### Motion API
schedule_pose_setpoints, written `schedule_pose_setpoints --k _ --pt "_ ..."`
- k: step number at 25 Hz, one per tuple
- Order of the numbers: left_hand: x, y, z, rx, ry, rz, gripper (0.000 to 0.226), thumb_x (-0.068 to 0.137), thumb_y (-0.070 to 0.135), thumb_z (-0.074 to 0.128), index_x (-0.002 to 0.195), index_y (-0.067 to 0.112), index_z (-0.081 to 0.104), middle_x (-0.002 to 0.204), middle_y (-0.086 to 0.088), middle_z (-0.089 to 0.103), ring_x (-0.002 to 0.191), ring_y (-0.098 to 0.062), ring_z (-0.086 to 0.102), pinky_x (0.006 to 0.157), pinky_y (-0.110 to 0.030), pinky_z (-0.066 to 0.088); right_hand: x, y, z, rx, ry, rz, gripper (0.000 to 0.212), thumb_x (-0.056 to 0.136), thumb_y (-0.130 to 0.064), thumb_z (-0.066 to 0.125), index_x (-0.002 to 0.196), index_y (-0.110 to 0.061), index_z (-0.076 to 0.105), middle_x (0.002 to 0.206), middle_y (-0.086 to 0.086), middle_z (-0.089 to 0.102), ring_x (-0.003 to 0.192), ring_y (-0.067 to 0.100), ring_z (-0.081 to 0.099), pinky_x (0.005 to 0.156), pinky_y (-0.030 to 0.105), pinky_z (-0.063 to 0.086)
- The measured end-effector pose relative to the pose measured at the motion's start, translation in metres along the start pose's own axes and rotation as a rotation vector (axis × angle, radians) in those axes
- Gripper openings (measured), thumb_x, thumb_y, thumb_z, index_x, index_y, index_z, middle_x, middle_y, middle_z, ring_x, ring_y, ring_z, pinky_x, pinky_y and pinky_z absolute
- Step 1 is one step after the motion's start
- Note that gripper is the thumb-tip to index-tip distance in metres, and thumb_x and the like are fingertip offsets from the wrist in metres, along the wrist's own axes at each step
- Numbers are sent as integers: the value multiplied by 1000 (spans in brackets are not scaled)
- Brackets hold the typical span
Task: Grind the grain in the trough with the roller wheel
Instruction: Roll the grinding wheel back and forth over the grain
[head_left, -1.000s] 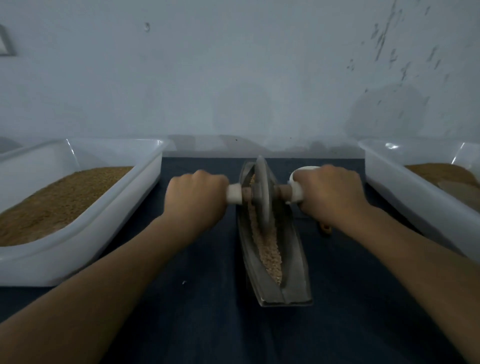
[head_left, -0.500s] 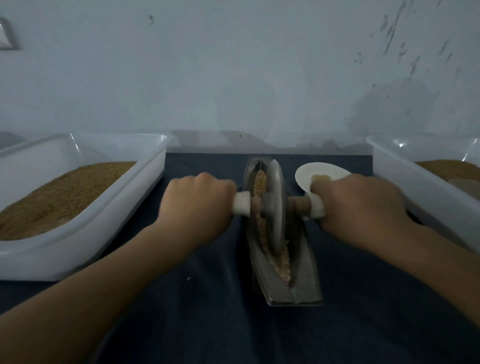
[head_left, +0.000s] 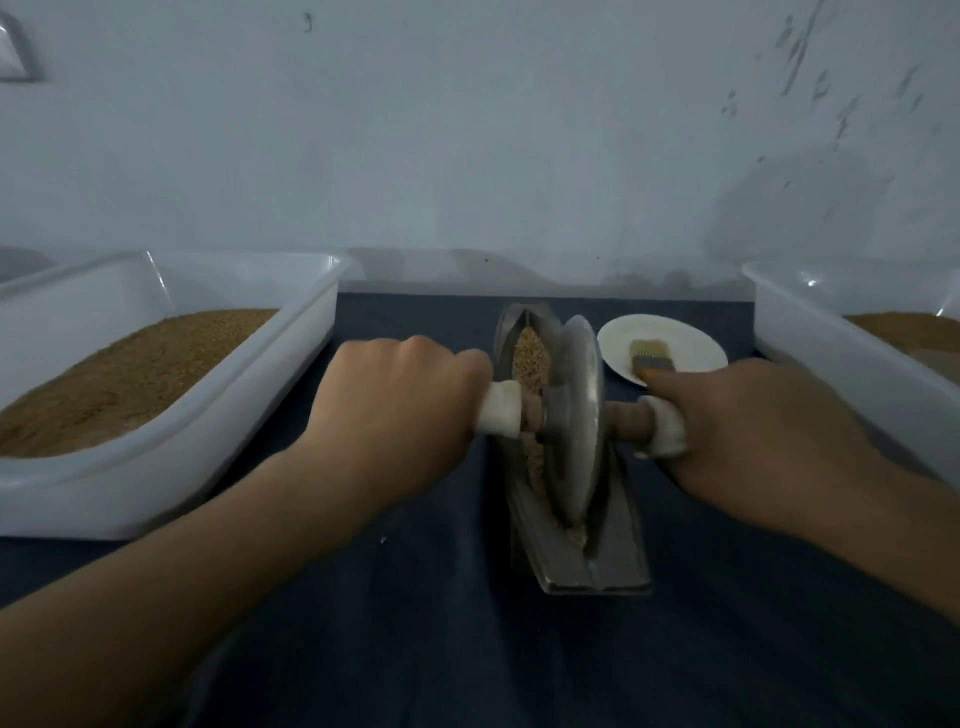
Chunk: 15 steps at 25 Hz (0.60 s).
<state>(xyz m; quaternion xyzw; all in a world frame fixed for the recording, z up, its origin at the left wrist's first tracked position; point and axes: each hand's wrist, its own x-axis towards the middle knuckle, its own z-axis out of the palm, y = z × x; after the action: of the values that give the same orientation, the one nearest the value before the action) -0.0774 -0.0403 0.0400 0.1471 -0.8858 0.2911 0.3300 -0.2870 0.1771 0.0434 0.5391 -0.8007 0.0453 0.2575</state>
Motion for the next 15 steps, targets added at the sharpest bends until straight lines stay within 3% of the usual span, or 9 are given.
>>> schedule_pose_setpoints --k 3,6,8,10,12,15 --pt "19 4 16 52 -157 -94 39 67 31 72 69 28 34 55 7 28 46 -20 28 47 -23 11 25 -7 7 -73 45 87 13 76 -44 56 80 -33 52 60 -12 39 49 13 37 45 23 22" --pt "60 -2 43 -49 -336 -257 16 87 37 62 83 24 55 71 2 48 63 -25 52 55 -32 34 85 -15 16 -73 -23 161 14 85 -33 68 87 -25 57 74 -6 49 66 19 49 55 27 33" --pt "68 -6 44 -77 -388 -283 13 89 38 61 90 24 61 76 2 53 68 -23 53 59 -33 37 101 -12 15 -43 -84 155 13 86 -31 69 95 -24 64 81 -3 55 72 20 50 60 30 38" --pt "52 -1 31 -41 -301 -240 14 84 34 65 81 24 55 66 5 40 59 -21 42 53 -31 32 80 -8 12 -40 -96 130 10 81 -32 69 87 -29 61 81 -6 58 66 17 48 56 28 36" --pt "21 7 11 -29 -142 -123 34 70 31 73 69 27 39 56 9 26 47 -18 29 46 -24 16 37 -6 11 -52 32 53 19 70 -36 68 73 -30 51 65 -12 45 51 10 36 46 21 24" --pt "2 3 1 -29 -86 -45 46 59 29 75 67 29 30 51 10 27 42 -17 23 50 -19 7 7 -1 5 23 125 -27 27 59 -44 66 71 -36 43 54 -15 28 42 7 27 46 17 16"
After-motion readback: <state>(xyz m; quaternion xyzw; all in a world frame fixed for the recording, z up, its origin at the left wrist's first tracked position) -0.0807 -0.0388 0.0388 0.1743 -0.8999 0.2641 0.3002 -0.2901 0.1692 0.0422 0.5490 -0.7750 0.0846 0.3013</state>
